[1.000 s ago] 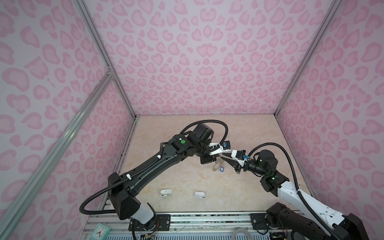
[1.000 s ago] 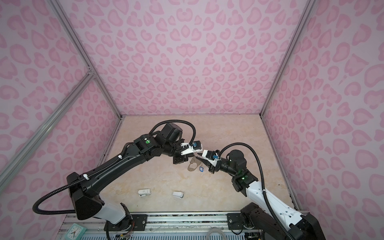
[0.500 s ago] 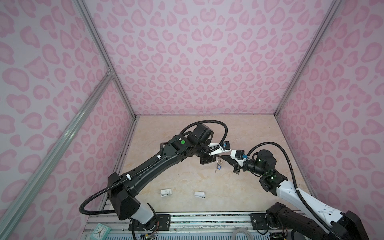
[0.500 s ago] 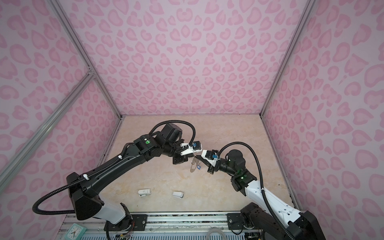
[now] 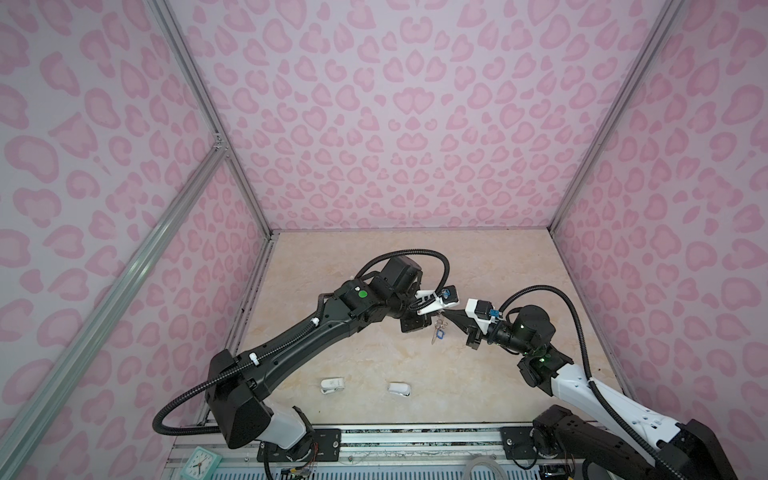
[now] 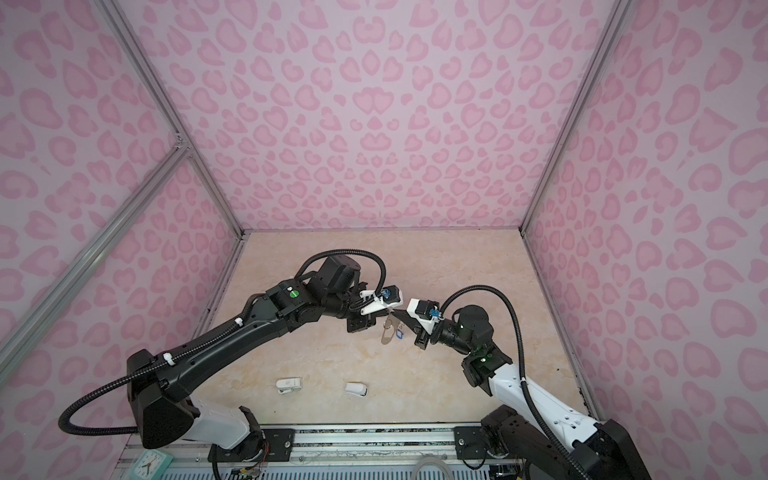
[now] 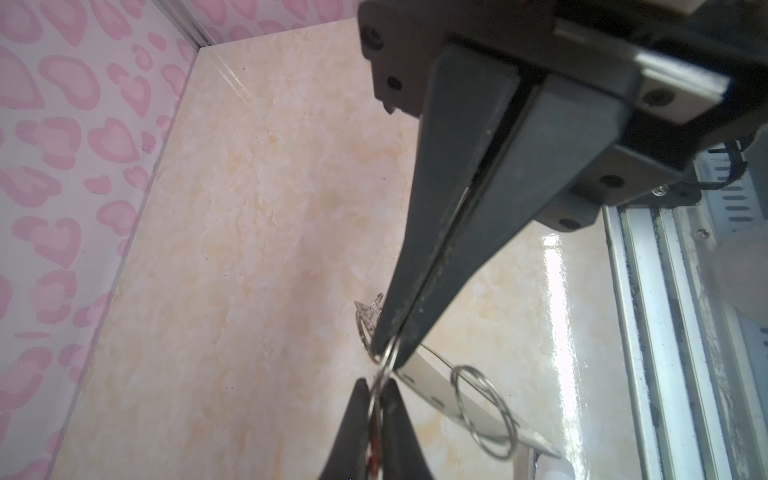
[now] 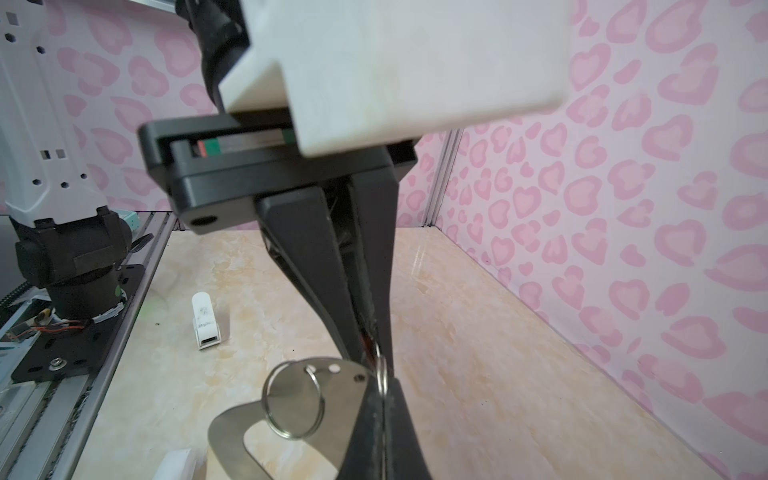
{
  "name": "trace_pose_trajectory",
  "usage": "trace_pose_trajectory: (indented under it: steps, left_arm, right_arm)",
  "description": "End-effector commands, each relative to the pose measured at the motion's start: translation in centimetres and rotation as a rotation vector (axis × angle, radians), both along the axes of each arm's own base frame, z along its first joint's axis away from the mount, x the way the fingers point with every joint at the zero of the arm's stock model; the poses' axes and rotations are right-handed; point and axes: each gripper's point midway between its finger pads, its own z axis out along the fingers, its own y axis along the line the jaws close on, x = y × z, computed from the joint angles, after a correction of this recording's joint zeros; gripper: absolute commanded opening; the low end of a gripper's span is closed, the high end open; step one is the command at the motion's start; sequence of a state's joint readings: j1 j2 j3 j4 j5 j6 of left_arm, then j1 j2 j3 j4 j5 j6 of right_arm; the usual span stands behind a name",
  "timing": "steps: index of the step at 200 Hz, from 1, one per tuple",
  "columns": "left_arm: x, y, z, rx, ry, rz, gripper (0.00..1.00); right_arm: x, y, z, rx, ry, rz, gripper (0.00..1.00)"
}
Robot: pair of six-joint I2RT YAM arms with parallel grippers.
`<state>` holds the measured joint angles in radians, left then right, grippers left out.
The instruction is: Put the keys on the keyring
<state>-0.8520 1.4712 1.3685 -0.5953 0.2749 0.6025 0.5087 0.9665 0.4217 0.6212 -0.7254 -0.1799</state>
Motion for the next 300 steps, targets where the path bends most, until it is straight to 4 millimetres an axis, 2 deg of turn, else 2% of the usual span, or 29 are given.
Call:
trace_pose_trajectory:
  steps: [1, 35, 61, 77, 102, 146, 176, 234, 300]
  left_arm:
    - [0.1, 0.2, -0.4, -0.025, -0.003, 0.023, 0.14]
    - [0.3, 0.0, -0.4, -0.088, -0.045, 0.038, 0.2]
    - [0.7, -0.1, 0.4, -0.134, -0.067, 0.061, 0.32]
    - [1.2, 0.4, 0.9, -0.158, -0.092, 0.093, 0.35]
    - [1.3, 1.6, 2.0, -0.207, -0.084, 0.109, 0.35]
    - [-0.1, 3.0, 3.2, -0.289, -0.048, 0.035, 0.35]
    - [-1.3, 2.3, 5.0, -0.361, -0.018, -0.064, 0.35]
    - [-2.5, 1.2, 5.2, -0.387, 0.042, -0.17, 0.31]
    - [-2.7, 0.8, 5.3, -0.399, 0.059, -0.19, 0.27]
  right_arm:
    - [0.2, -0.4, 3.2, 0.087, -0.097, -0.029, 0.0]
    - [0.5, -0.6, 3.5, 0.099, -0.094, -0.046, 0.0]
    - [0.2, -0.4, 3.3, 0.094, -0.095, -0.028, 0.0]
    - [0.1, -0.4, 3.0, 0.082, -0.097, -0.016, 0.0]
    - [-0.3, -0.5, 3.0, 0.075, -0.11, 0.006, 0.0]
    - [-1.0, -0.4, 3.4, 0.079, -0.147, 0.062, 0.0]
    - [-1.5, 0.0, 3.3, 0.077, -0.155, 0.107, 0.0]
    - [-2.2, 0.3, 4.0, 0.081, -0.173, 0.156, 0.0]
    - [-2.6, 0.9, 4.0, 0.075, -0.167, 0.195, 0.0]
